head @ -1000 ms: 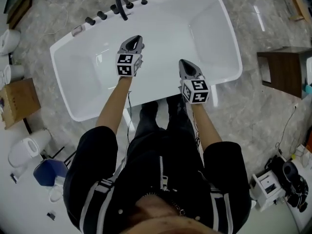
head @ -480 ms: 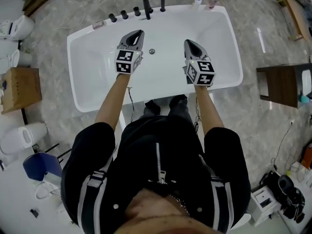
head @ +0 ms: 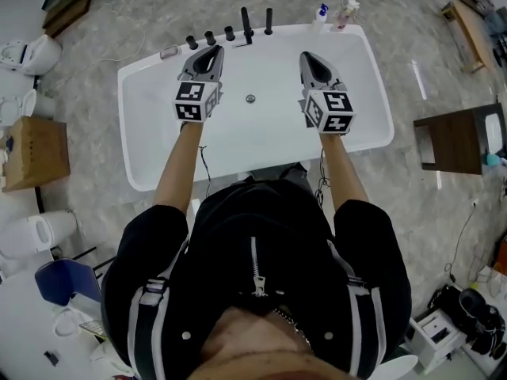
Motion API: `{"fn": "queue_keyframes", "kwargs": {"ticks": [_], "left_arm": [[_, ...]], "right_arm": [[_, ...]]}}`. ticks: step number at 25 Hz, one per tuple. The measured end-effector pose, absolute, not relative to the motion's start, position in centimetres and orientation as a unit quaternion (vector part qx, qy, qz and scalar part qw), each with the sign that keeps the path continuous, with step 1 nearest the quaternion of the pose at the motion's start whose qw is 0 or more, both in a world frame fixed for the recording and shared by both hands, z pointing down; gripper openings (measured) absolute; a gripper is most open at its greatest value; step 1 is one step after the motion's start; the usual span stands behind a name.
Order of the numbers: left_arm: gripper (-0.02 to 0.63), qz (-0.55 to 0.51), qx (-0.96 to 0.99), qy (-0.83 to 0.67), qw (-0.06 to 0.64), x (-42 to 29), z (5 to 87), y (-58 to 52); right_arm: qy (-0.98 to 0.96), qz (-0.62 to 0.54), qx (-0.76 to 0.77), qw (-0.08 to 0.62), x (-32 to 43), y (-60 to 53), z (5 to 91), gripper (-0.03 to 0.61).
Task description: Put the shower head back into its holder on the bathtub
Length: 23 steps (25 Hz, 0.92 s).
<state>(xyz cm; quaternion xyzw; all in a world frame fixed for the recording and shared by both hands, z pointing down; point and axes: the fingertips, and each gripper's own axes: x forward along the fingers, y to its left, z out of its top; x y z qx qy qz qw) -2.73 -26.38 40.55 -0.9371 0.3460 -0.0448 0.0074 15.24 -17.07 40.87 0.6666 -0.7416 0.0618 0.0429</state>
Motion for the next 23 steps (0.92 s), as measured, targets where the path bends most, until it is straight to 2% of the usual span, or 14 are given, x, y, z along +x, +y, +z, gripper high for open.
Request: {"fn": "queue_keyframes", "kwargs": {"ticks": [10,23], "left_arm": [[0.035,-0.048,-0.934,0.354,-0.005,-5.3,41.6,-26.2],[0.035,-0.049,-0.931,0.361,-0.025,-5.3,43.4,-27.0]], "right_arm": [[-0.746,0.074,0.66,0.051,13.6,-17.1,42.5,0.008],[-0.749,0.079,0.655,0.056,13.5,-18.2,43.7,0.008]]}}
